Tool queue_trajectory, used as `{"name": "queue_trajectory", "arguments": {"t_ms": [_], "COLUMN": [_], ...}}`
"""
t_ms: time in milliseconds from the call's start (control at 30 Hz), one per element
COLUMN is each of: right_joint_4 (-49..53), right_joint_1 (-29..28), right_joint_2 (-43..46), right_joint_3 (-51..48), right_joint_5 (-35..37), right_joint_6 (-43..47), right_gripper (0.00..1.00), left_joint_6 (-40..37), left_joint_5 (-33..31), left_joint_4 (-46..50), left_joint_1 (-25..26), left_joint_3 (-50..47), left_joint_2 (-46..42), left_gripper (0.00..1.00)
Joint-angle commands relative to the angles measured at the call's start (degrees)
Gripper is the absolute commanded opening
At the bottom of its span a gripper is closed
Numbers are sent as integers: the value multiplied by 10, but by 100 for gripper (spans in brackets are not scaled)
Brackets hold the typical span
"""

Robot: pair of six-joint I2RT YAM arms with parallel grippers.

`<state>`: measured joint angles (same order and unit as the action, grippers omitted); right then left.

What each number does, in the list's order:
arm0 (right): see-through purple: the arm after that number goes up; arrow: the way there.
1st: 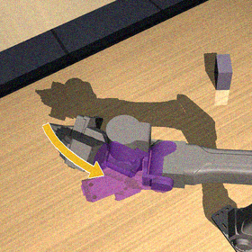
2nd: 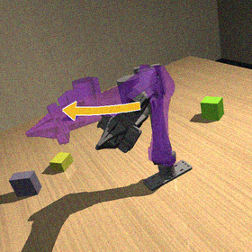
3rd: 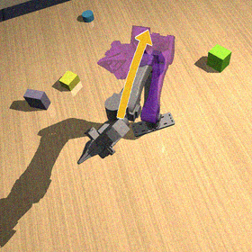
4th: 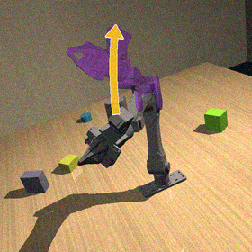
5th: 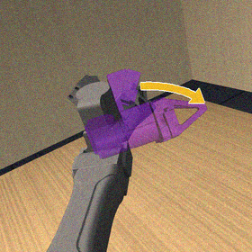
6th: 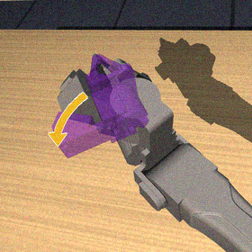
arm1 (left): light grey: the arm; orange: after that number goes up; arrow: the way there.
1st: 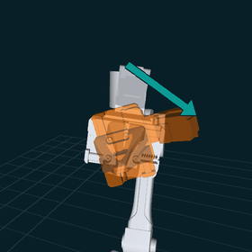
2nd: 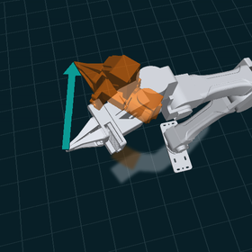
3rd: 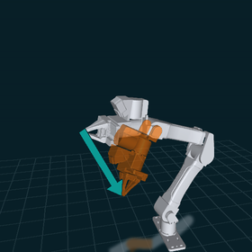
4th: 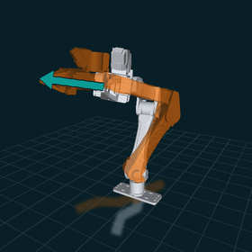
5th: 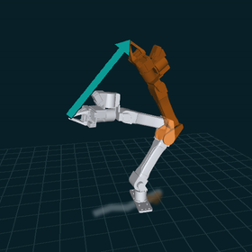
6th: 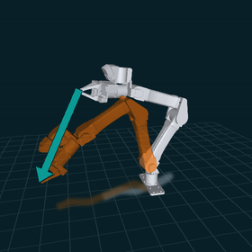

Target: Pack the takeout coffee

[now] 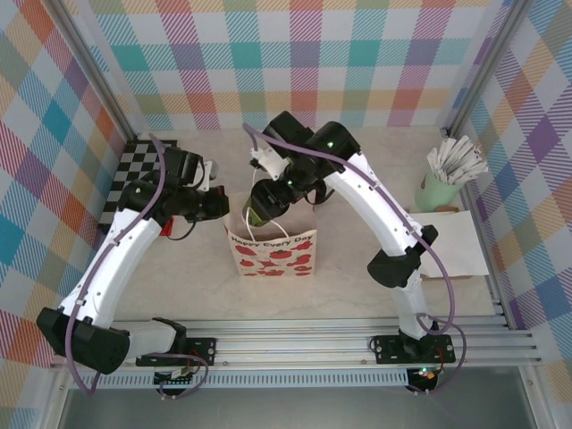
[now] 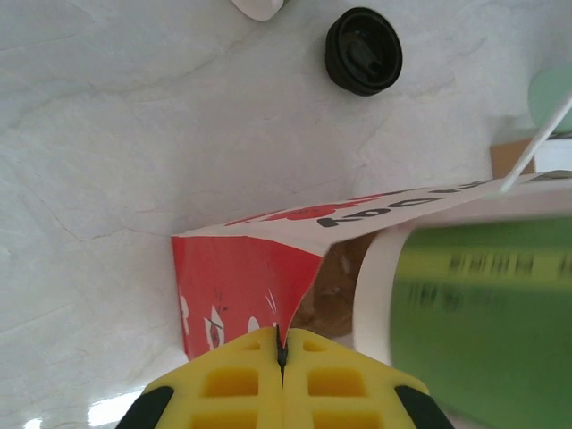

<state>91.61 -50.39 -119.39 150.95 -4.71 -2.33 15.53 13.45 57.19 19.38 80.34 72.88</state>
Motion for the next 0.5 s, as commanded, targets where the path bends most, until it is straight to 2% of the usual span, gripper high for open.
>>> {"name": "queue_trajectory", "arguments": {"t_ms": [0, 267, 467], "right_joint_4": [14, 16, 19], "right_joint_1": [-9, -14, -28], "right_joint_2": [13, 23, 18], "right_joint_3": [-39, -127, -153], "right_joint_5": [-34, 8, 33], "right_joint_6": [44, 62, 67], "right_gripper": [60, 59, 59], "left_joint_6": [-62, -113, -123], "left_joint_5": [-2, -2, 45], "left_joint_4": [41, 26, 12], "left_joint_1": [2, -14, -31], "left_joint_3": [36, 87, 128], "left_joint_2": [27, 79, 111], "left_gripper": [0, 0, 0]}}
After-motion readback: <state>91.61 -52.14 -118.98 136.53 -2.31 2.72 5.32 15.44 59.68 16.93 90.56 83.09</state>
